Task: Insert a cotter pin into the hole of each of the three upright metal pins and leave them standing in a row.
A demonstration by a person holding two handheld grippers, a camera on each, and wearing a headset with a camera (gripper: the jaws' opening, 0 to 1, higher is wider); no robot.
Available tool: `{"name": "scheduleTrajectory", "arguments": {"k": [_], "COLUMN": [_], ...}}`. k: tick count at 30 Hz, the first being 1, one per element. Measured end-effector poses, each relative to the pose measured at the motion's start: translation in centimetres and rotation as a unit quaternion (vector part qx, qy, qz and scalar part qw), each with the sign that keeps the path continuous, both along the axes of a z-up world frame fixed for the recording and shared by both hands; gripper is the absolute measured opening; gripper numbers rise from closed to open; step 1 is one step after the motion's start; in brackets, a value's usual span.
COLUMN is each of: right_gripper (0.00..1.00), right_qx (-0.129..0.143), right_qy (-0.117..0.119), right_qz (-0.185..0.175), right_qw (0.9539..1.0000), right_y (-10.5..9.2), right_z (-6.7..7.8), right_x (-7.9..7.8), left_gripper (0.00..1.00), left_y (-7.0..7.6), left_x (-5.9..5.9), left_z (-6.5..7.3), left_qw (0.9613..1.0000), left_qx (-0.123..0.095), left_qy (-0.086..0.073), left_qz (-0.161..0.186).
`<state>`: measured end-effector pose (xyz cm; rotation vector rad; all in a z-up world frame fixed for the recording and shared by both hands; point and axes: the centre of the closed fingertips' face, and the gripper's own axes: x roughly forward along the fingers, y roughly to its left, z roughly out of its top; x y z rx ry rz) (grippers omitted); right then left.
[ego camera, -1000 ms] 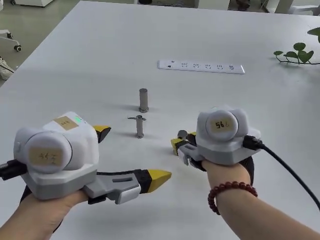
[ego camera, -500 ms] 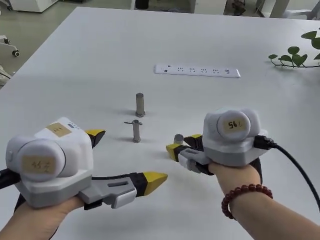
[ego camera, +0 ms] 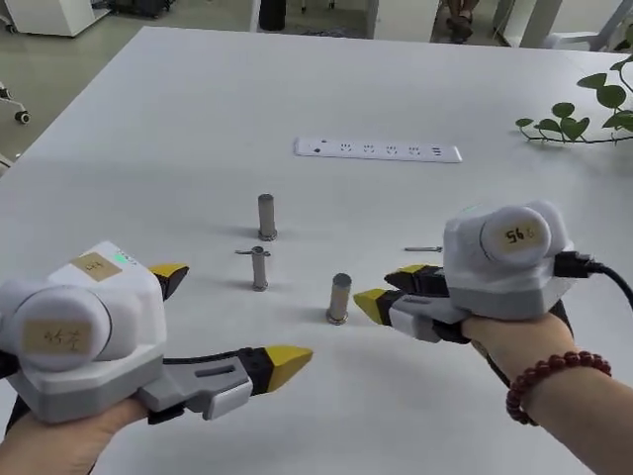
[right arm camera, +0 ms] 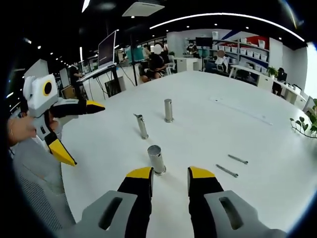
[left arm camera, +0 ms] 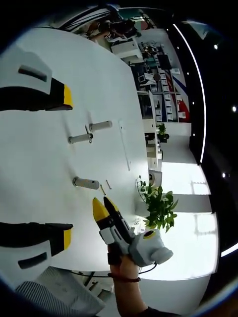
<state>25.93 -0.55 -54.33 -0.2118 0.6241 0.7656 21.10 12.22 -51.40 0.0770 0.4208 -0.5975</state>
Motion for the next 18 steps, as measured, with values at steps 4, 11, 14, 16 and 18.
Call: {"name": "scheduleTrajectory", "arguments": {"k": [4,11,14,16,18], "right_gripper": [0.23,0.23,0.23,0.23,0.23], "right_qx": [-0.024,-0.067,-0.074,-0.084,-0.096], "right_qy": [0.001,0.002,0.007,0.008,0.010], "right_qz": [0.013,0.054,0.055,0.064,0.074], "right_qw": [0.9996,0.9963,0.9958,0.9944,0.9925], "right_y": [-1.4,-3.0,-3.5,-3.8,-4.1], "right_z": [-0.5,-1.0,-1.1,-1.3,-1.5], "right_x": [0.4,1.0,1.4,1.7,2.1], "left_gripper": [0.94,0.94,0.94,0.93,0.93], "left_y": [0.1,0.2,0.2,0.2,0.1], "left_x": [0.0,-0.2,-0.2,-0.2,-0.2], "left_z": [-0.2,-0.5,-0.5,-0.5,-0.5], "left_qw": [1.0000,0.9999,0.9999,0.9999,0.9999], "left_qx": [0.007,0.008,0.007,0.007,0.006], "left_qy": [0.005,0.010,0.011,0.010,0.010], "left_qz": [0.002,0.005,0.005,0.004,0.004]}}
